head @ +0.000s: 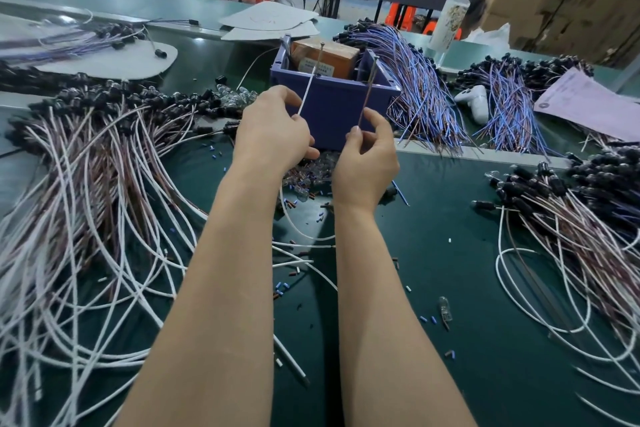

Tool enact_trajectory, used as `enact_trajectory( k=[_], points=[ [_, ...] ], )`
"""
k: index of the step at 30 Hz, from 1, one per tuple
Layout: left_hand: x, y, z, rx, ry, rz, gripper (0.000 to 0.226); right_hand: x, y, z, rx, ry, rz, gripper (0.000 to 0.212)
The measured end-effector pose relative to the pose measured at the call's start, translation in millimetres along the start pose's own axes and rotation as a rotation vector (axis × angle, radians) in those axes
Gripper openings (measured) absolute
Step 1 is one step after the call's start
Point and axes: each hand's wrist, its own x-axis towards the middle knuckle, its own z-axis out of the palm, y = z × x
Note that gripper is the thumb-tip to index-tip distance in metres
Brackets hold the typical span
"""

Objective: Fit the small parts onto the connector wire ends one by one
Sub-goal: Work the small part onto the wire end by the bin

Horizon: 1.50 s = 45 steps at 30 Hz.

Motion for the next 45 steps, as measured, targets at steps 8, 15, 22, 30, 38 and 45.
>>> enact_trajectory(
  k=[8,15,22,30,38,45],
  points=[
    [-0.1,2.3,0.0,-0.003,-0.029,0.004,0.025,4.5,-3.3,-2.3,0.029,0.002,0.061,0.029],
    [0.7,1.6,0.1,-0.005,-0.034,0.002,0.027,3.3,-4.7,-3.5,0.053,0.026,0.066,0.029],
    [1.3,0.5,1.3,-0.009,-0.041,0.001,0.029,4.4,-2.7,-5.1,0.059,0.045,0.101,0.03],
    [0.6,1.9,-0.7,-0.001,-0.05,0.007,0.029,4.2,-2.8,-3.5,0.072,0.012,0.113,0.03],
    [-0.4,3.7,-2.1,0.001,-0.077,0.016,0.027,2.4,-3.2,-2.9,0.06,-0.033,0.088,0.03],
    [-0.4,2.9,-0.9,0.001,-0.088,0.022,0.026,-1.4,-7.4,-1.3,-0.001,-0.11,0.067,0.035]
  ],
)
